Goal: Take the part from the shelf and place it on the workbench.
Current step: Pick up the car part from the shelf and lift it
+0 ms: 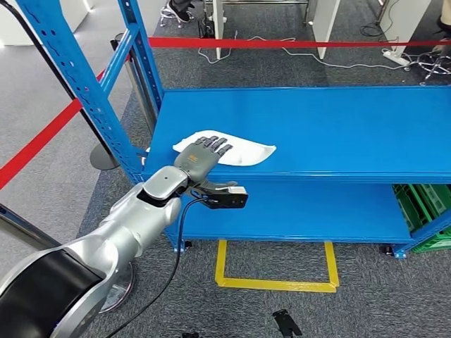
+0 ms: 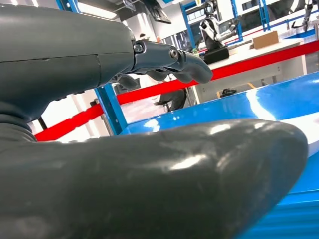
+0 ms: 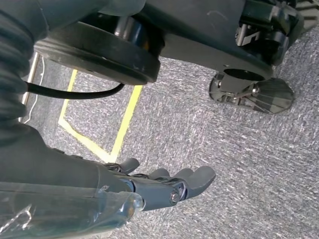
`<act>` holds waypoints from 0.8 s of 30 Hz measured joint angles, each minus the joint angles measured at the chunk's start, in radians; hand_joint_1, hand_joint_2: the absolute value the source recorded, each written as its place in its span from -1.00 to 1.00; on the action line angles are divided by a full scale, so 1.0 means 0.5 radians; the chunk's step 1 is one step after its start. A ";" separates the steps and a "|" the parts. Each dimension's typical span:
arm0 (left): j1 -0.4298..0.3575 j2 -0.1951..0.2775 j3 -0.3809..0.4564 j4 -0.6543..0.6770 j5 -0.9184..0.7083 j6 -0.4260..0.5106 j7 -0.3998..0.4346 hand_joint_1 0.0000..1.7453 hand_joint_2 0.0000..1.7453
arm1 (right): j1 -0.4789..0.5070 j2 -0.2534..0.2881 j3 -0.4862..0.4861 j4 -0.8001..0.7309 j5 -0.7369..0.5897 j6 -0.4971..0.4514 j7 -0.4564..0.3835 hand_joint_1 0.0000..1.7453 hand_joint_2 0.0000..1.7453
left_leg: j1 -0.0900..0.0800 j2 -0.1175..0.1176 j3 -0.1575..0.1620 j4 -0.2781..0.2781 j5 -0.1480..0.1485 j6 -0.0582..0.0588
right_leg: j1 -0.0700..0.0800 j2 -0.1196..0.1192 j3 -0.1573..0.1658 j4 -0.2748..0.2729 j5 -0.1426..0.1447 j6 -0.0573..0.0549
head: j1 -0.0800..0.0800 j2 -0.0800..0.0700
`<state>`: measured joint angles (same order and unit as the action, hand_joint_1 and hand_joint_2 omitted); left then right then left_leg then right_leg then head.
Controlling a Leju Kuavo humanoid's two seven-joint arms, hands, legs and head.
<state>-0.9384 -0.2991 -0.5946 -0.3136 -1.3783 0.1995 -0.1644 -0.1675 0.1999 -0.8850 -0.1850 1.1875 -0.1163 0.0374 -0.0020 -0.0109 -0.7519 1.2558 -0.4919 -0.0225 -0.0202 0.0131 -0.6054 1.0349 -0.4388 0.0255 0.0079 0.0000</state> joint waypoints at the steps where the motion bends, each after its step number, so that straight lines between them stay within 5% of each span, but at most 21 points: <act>1: -0.002 -0.001 0.000 0.000 0.000 -0.001 0.000 -1.00 -1.00 | 0.000 0.000 0.000 0.000 0.000 0.000 0.000 -1.00 1.00 | -0.003 0.000 0.045 -0.122 0.090 0.014 | 0.001 0.002 0.013 -0.001 -0.008 0.003 | 0.000 0.000; 3: -0.010 -0.003 -0.001 0.000 0.001 -0.002 -0.001 -1.00 -1.00 | -0.002 0.001 0.000 0.000 0.000 0.000 0.000 -1.00 1.00 | -0.015 0.000 0.154 -0.384 0.217 0.042 | 0.006 0.005 0.031 0.000 -0.026 0.017 | 0.001 0.000; 5: -0.016 -0.004 -0.002 0.000 0.006 -0.003 -0.002 -1.00 -1.00 | -0.003 0.002 -0.001 0.000 0.001 0.001 0.000 -1.00 1.00 | -0.024 0.000 0.204 -0.500 0.229 0.052 | 0.009 0.006 0.037 -0.006 -0.040 0.037 | 0.001 0.000; 8: -0.017 -0.009 -0.002 -0.001 0.017 -0.004 -0.005 -1.00 -1.00 | -0.005 0.001 -0.002 0.000 0.002 0.001 0.000 -1.00 1.00 | -0.014 -0.003 0.228 -0.531 0.219 0.065 | 0.009 0.000 0.039 -0.001 -0.063 0.068 | 0.002 0.000; 10: -0.018 -0.015 -0.002 -0.002 0.020 -0.004 -0.007 -1.00 -1.00 | -0.005 0.001 -0.003 -0.001 0.002 0.001 0.000 -1.00 1.00 | -0.004 -0.004 0.251 -0.546 0.214 0.080 | 0.011 -0.005 -0.038 0.154 -0.140 0.080 | 0.009 0.000; 12: -0.011 -0.018 -0.002 -0.002 0.021 -0.004 -0.008 -1.00 -1.00 | -0.003 0.001 -0.004 -0.001 0.002 0.001 0.000 -1.00 1.00 | -0.005 -0.004 0.265 -0.545 0.199 0.091 | 0.013 -0.007 -0.189 0.418 -0.236 0.088 | 0.016 0.000; 14: 0.000 -0.018 -0.003 -0.002 0.021 -0.005 -0.008 -1.00 -1.00 | 0.001 0.000 -0.005 -0.001 0.002 0.001 0.000 -1.00 1.00 | -0.005 -0.005 0.284 -0.544 0.178 0.091 | 0.014 -0.008 -0.286 0.531 -0.219 0.096 | 0.018 0.000; 15: 0.004 -0.018 -0.003 -0.002 0.021 -0.005 -0.008 -1.00 -1.00 | 0.001 -0.002 -0.006 -0.001 0.002 0.000 0.001 -1.00 1.00 | -0.003 -0.007 0.299 -0.542 0.166 0.087 | 0.013 -0.009 -0.278 0.473 -0.151 0.099 | 0.018 0.000; 18: 0.003 -0.017 -0.003 -0.002 0.025 -0.007 -0.008 -1.00 -1.00 | 0.004 -0.005 -0.006 0.000 0.003 0.001 0.003 -1.00 1.00 | -0.004 -0.011 0.346 -0.525 0.116 0.061 | 0.006 -0.014 -0.120 0.093 0.070 0.105 | 0.020 0.000; 20: 0.000 -0.015 -0.003 -0.002 0.030 -0.009 -0.008 -1.00 -1.00 | 0.005 -0.005 -0.006 0.001 0.003 0.002 0.004 -1.00 1.00 | -0.012 -0.013 0.352 -0.516 0.098 0.045 | 0.008 -0.013 -0.070 -0.005 0.083 0.088 | 0.016 0.000; 24: -0.004 -0.017 -0.004 -0.002 0.034 -0.010 -0.008 -1.00 -1.00 | 0.007 -0.005 -0.008 0.000 0.003 0.002 0.006 -1.00 1.00 | -0.008 -0.007 0.330 -0.463 0.053 0.012 | 0.005 -0.006 -0.054 -0.009 0.058 0.034 | 0.003 0.000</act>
<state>-0.9405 -0.3077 -0.5967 -0.3143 -1.3612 0.1946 -0.1682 -0.1641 0.1972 -0.8890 -0.1850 1.1891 -0.1156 0.0403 -0.0059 -0.0144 -0.5867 1.0244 -0.4656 -0.0166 -0.0175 0.0100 -0.6322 1.0301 -0.4099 0.0427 0.0095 0.0000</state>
